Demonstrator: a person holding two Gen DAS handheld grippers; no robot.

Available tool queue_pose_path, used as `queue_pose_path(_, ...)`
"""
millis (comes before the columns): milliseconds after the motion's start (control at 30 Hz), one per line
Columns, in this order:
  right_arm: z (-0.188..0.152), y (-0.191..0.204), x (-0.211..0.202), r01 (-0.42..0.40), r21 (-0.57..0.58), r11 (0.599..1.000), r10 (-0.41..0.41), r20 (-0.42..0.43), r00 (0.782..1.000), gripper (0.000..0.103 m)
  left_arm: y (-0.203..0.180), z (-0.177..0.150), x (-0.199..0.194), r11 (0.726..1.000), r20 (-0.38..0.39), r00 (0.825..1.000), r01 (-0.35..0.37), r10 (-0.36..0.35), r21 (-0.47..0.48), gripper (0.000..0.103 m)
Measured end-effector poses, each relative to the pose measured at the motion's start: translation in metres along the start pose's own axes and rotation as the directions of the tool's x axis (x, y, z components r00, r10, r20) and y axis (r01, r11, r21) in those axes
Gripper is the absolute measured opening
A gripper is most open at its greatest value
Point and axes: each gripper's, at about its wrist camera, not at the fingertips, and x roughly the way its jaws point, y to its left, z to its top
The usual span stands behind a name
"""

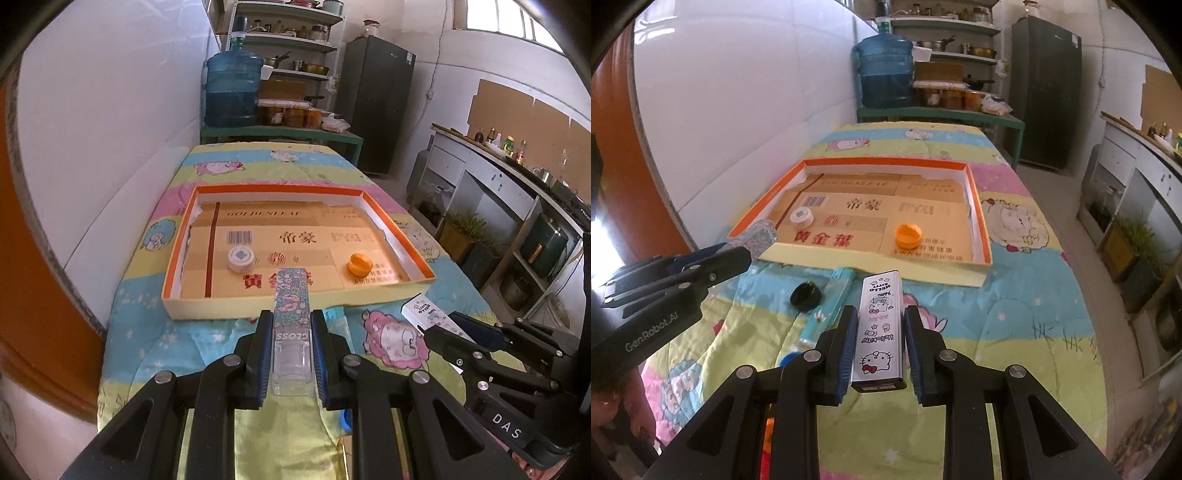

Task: Organize rigid objects
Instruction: 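Carry the gloss tube with the left gripper while the right gripper carries the Hello Kitty box into the tray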

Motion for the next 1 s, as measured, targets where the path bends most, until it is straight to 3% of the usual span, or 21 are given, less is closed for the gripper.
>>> queue_pose_path(1000, 0.068, -0.036, 0.049, 0.001, 0.025, 1.000, -0.002, 0.041, 0.999, 0.027, -0.003, 0.055, 0.056, 1.000, -0.006, 1.000, 0.009, -0.009, 0.009, 0.020)
